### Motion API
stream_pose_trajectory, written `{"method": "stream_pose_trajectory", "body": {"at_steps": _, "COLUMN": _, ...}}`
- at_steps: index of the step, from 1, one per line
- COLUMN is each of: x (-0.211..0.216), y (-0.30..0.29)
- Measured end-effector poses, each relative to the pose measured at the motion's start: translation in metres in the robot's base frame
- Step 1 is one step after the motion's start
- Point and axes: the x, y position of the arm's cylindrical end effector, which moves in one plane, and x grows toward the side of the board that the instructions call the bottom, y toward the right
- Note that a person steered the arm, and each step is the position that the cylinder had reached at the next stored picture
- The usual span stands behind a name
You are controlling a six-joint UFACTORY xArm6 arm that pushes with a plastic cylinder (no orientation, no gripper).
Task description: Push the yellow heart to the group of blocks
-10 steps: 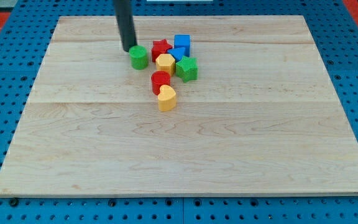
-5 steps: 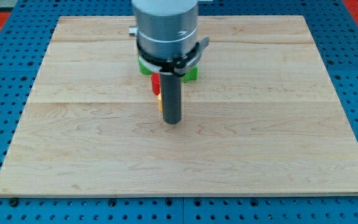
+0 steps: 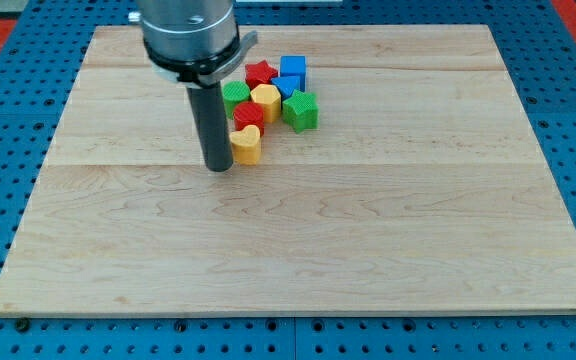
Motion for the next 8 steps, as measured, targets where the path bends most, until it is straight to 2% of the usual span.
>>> {"method": "stream_pose_trajectory", "body": {"at_steps": 2, "x": -0.020, "y": 0.026}}
{"method": "stream_pose_trajectory", "body": {"at_steps": 5, "x": -0.008, "y": 0.087}}
{"method": "stream_pose_trajectory", "body": {"at_steps": 7, "x": -0.028, "y": 0.086}}
{"method": "stream_pose_trajectory", "body": {"at_steps": 8, "x": -0.034, "y": 0.176}}
